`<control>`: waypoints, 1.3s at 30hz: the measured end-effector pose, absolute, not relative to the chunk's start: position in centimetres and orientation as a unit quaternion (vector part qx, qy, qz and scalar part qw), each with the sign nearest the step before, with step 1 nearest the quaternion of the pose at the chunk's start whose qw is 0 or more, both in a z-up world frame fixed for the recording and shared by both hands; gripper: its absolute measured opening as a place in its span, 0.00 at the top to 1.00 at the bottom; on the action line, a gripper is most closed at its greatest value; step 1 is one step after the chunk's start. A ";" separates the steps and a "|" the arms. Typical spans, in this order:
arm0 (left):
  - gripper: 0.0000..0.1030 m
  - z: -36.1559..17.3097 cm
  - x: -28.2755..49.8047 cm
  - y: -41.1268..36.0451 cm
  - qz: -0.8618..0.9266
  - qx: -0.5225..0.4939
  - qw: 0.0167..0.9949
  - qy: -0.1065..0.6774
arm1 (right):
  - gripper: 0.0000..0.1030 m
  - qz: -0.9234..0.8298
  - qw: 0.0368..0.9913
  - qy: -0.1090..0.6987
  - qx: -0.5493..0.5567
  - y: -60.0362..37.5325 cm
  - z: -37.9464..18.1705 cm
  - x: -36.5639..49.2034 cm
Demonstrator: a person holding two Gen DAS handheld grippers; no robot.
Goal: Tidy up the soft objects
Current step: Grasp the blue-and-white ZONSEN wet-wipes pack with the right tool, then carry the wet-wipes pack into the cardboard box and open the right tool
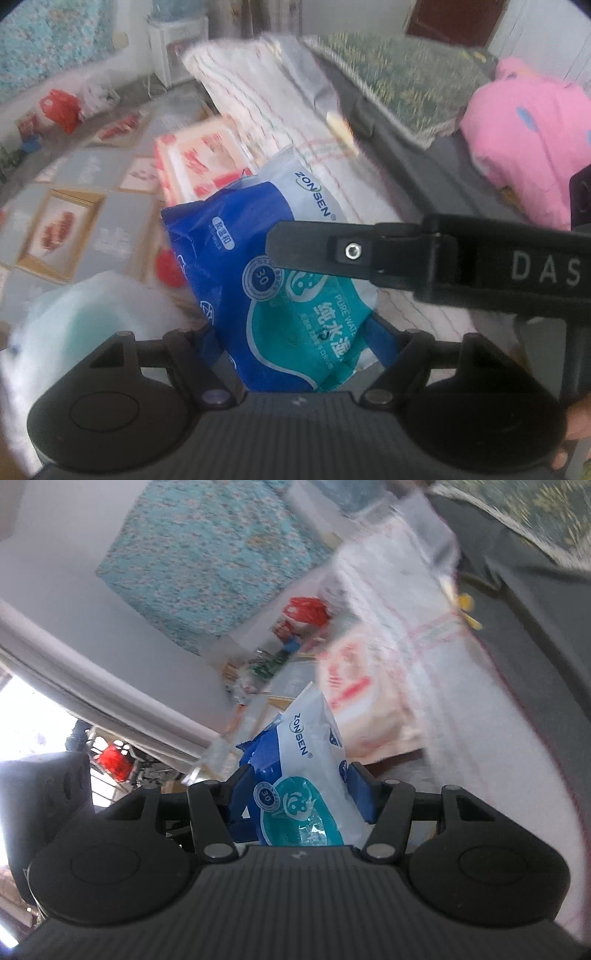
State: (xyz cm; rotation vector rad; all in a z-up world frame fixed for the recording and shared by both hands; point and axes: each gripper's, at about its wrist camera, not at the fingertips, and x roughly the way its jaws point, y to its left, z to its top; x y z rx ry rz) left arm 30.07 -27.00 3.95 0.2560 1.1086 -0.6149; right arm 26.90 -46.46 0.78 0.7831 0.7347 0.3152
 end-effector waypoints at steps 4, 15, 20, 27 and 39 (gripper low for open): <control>0.24 8.3 27.6 -22.3 -0.279 0.107 0.824 0.482 | 0.46 0.192 0.857 0.323 0.352 -42.6 5.2 25.2; 0.24 14.7 20.9 -1.3 -0.181 0.017 0.888 0.422 | 0.45 0.343 0.837 0.336 0.263 -23.1 13.4 25.0; 0.24 13.1 19.8 7.2 -0.120 -0.028 0.888 0.443 | 0.45 0.385 0.807 0.379 0.239 -12.9 12.5 25.9; 0.24 8.1 21.9 12.6 -0.102 -0.063 0.859 0.498 | 0.45 0.358 0.784 0.446 0.241 -6.0 7.6 27.1; 0.23 0.9 26.3 12.8 -0.130 -0.045 0.824 0.550 | 0.36 0.310 0.796 0.453 0.256 -8.8 5.2 28.6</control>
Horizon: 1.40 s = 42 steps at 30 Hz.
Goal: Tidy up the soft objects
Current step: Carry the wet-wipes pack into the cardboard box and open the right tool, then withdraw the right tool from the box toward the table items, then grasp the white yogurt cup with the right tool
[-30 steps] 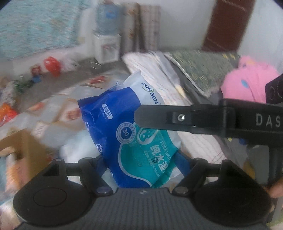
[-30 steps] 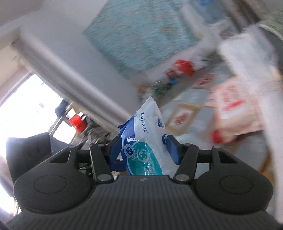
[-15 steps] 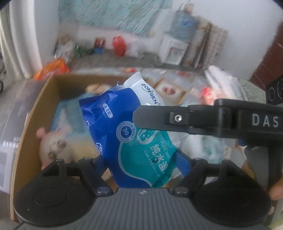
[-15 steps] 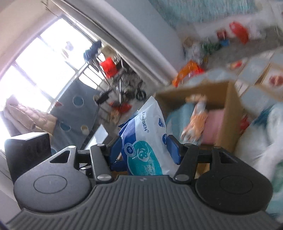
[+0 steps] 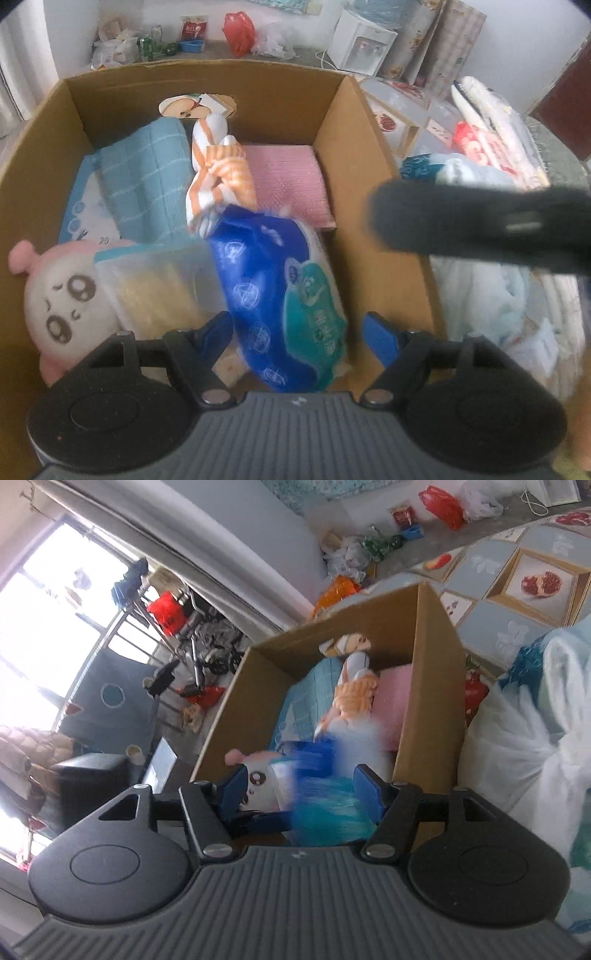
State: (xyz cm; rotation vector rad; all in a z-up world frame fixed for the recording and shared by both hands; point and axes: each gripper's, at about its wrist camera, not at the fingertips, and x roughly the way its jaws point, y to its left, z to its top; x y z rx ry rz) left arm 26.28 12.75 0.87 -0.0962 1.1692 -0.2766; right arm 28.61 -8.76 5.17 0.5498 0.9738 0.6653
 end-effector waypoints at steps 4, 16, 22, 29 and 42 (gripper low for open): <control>0.23 0.7 26.7 12.7 -0.128 -0.056 0.824 0.549 | 0.34 0.317 0.797 0.441 0.265 -10.0 5.8 28.6; 0.11 9.2 19.4 12.5 -0.113 -0.033 0.900 0.420 | 0.19 0.402 0.781 0.366 0.308 -16.2 11.1 23.1; 0.01 12.9 11.2 10.0 -0.145 -0.017 0.935 0.322 | 0.12 0.384 0.811 0.280 0.340 -24.8 13.5 16.6; 0.01 10.7 4.2 3.8 -0.221 -0.022 0.932 0.287 | 0.03 0.300 0.844 0.225 0.384 -34.0 10.3 8.6; 0.01 3.4 1.9 -9.5 -0.285 0.101 0.911 0.281 | 0.03 0.204 0.821 0.229 0.481 -42.2 -0.5 3.1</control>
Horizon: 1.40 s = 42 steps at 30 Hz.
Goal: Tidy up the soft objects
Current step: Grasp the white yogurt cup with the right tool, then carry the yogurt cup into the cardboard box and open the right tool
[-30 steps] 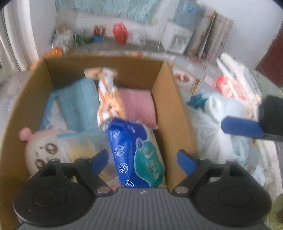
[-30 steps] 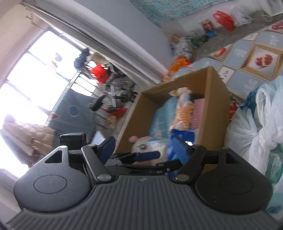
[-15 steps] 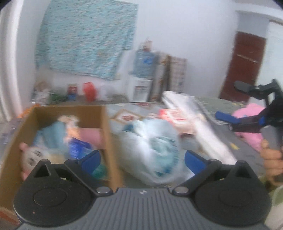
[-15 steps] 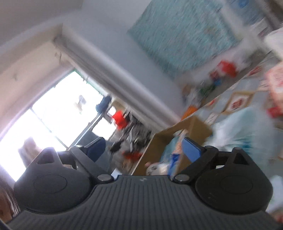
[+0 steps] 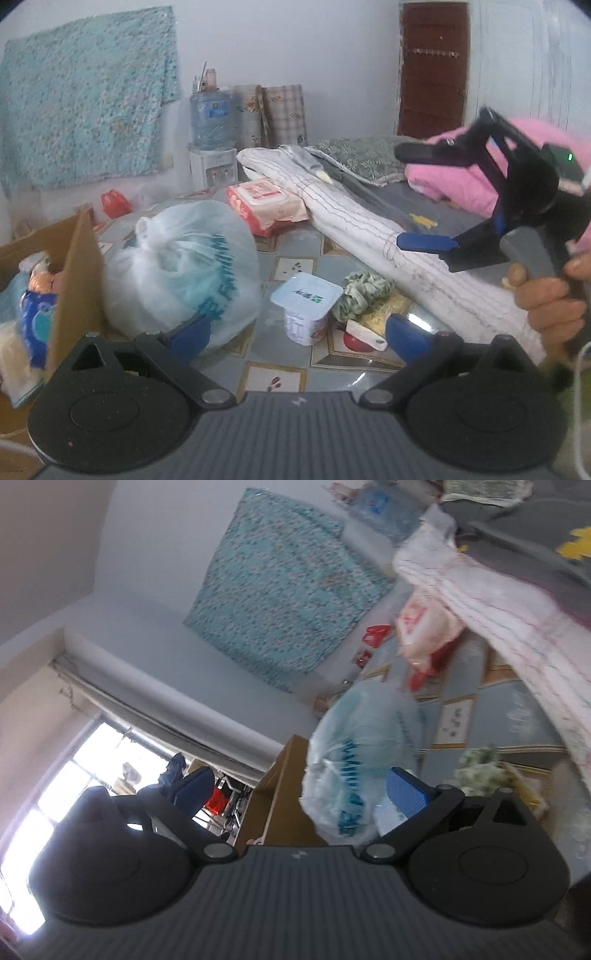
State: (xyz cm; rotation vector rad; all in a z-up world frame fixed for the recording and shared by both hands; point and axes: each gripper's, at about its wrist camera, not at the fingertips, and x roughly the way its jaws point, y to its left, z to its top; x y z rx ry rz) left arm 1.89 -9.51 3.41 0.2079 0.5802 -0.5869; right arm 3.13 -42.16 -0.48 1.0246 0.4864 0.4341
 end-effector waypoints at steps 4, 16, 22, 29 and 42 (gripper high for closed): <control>0.02 1.2 2.3 -11.4 -0.288 0.122 0.906 0.283 | 0.03 0.199 0.820 0.249 0.476 -42.3 -1.4 4.2; 0.16 -2.3 6.0 -13.8 -0.255 0.163 0.914 0.271 | 0.10 0.170 0.834 0.352 0.389 -39.1 -2.0 10.9; 0.26 -3.4 7.5 -14.5 -0.269 0.165 0.904 0.289 | 0.30 0.151 0.843 0.382 0.348 -38.7 -1.9 13.3; 0.33 -4.3 9.1 -15.4 -0.269 0.160 0.899 0.307 | 0.48 0.155 0.824 0.430 0.335 -37.8 -4.1 15.9; 0.52 -4.7 10.0 -15.4 -0.277 0.133 0.899 0.311 | 0.66 0.181 0.813 0.436 0.341 -37.3 -5.4 16.0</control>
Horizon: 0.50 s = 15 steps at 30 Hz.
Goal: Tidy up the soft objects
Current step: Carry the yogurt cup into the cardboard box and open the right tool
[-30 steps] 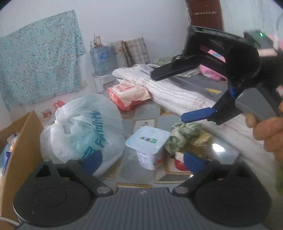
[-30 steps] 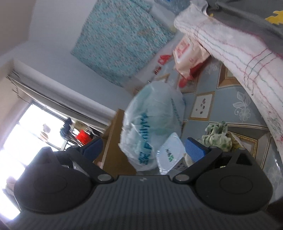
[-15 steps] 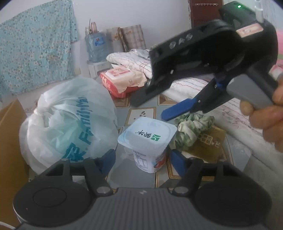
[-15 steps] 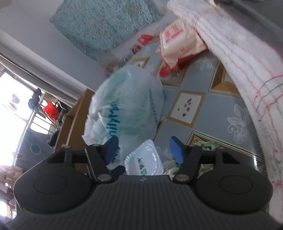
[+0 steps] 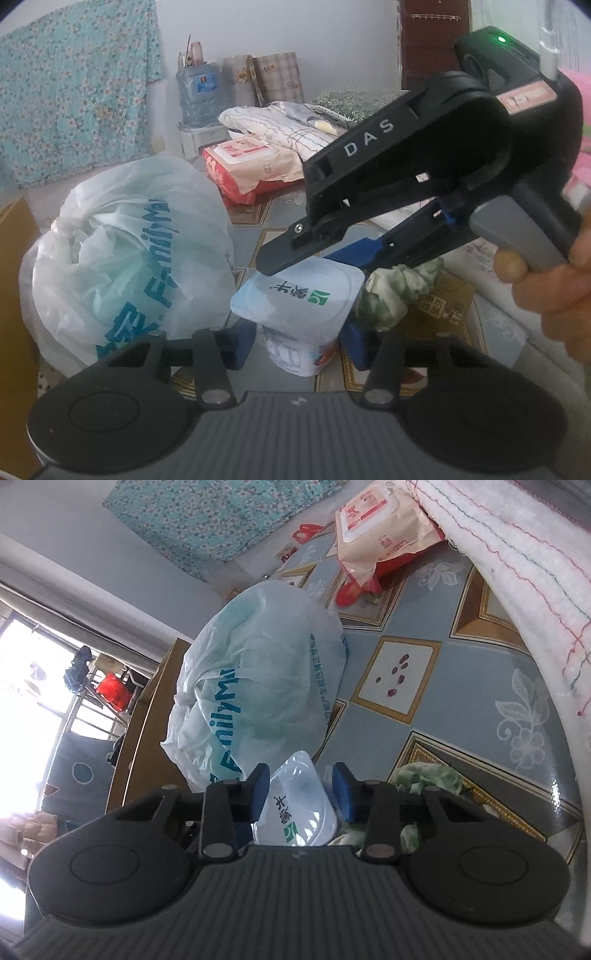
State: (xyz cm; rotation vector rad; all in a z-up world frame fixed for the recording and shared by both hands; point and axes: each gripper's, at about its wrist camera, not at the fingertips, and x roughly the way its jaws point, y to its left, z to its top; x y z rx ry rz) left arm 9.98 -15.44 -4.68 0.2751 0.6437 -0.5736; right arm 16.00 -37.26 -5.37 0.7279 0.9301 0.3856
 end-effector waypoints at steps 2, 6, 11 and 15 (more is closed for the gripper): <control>0.52 -4.7 10.2 -15.3 -0.276 0.122 0.900 0.315 | 0.68 0.183 0.815 0.433 0.340 -37.4 -5.3 15.9; 0.53 -4.4 10.2 -14.8 -0.274 0.112 0.900 0.320 | 0.68 0.189 0.815 0.429 0.341 -37.2 -5.1 15.8; 0.53 -3.5 9.6 -14.1 -0.268 0.112 0.906 0.308 | 0.68 0.201 0.819 0.418 0.339 -36.8 -4.1 15.5; 0.52 -2.1 8.9 -13.5 -0.263 0.113 0.913 0.290 | 0.68 0.217 0.822 0.401 0.341 -36.4 -2.6 15.0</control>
